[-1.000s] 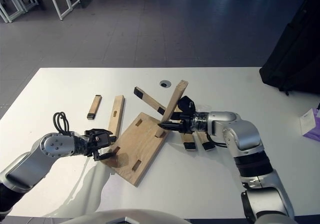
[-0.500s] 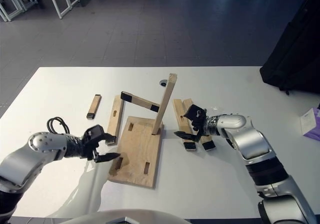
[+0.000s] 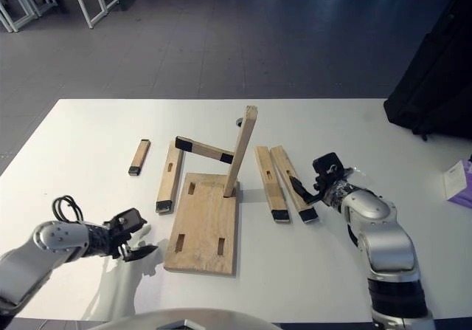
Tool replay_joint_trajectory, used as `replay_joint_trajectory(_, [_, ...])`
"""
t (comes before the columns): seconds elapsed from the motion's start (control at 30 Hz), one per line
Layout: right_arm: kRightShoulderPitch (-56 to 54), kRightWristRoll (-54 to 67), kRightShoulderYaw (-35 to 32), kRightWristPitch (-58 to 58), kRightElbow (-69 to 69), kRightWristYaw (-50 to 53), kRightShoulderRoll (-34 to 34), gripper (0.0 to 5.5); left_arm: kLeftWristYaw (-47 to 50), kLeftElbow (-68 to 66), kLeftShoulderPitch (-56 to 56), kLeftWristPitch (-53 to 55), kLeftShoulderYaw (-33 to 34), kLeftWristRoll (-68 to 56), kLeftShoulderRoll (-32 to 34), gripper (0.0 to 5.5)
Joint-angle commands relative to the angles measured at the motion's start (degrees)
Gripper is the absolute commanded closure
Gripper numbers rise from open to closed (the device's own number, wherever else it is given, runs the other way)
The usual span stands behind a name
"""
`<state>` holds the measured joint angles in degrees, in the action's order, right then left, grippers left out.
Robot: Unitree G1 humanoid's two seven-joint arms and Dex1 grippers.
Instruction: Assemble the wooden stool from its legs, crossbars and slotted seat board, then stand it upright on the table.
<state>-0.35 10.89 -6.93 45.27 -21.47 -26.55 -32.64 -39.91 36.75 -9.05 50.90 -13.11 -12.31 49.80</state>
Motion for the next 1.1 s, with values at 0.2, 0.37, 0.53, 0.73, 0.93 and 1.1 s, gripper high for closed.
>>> replay_joint_trajectory(0.2, [6.5, -1.6, 2.2, -1.8, 6.4, -0.3, -0.2, 1.03, 2.5, -0.5, 0.3, 0.6, -3.2, 1.7, -0.5, 1.61])
replay_joint_trajectory(0.37, [6.3, -2.4, 4.2, -5.2, 13.5, 0.3, 2.3, 1.23, 0.8, -0.1, 5.2, 1.7, -6.1, 0.3, -2.4, 1.61])
replay_joint_trajectory(0.53, [5.9, -2.3, 2.4, -6.5, 16.1, 1.9, 3.4, 2.03, 0.3, 0.2, 8.0, 3.6, -7.1, -1.1, -4.1, 1.61])
replay_joint_trajectory(0.73, [3.0, 2.7, -2.4, -2.2, 11.3, 1.7, 4.2, 3.19, -1.3, 0.8, 6.2, 4.7, 0.3, -5.1, -2.7, 1.61])
replay_joint_trajectory(0.93, [-1.8, 5.0, -3.6, 0.2, 11.0, 0.7, 3.2, 3.44, -2.1, -0.3, 14.4, 10.6, 18.2, -20.0, -8.7, 1.61])
replay_joint_trajectory(1.1, [-14.7, 10.4, -12.2, 1.6, 6.2, 3.8, 2.8, 3.44, 2.1, -2.3, 22.9, 18.8, 29.9, -43.3, -19.9, 1.61])
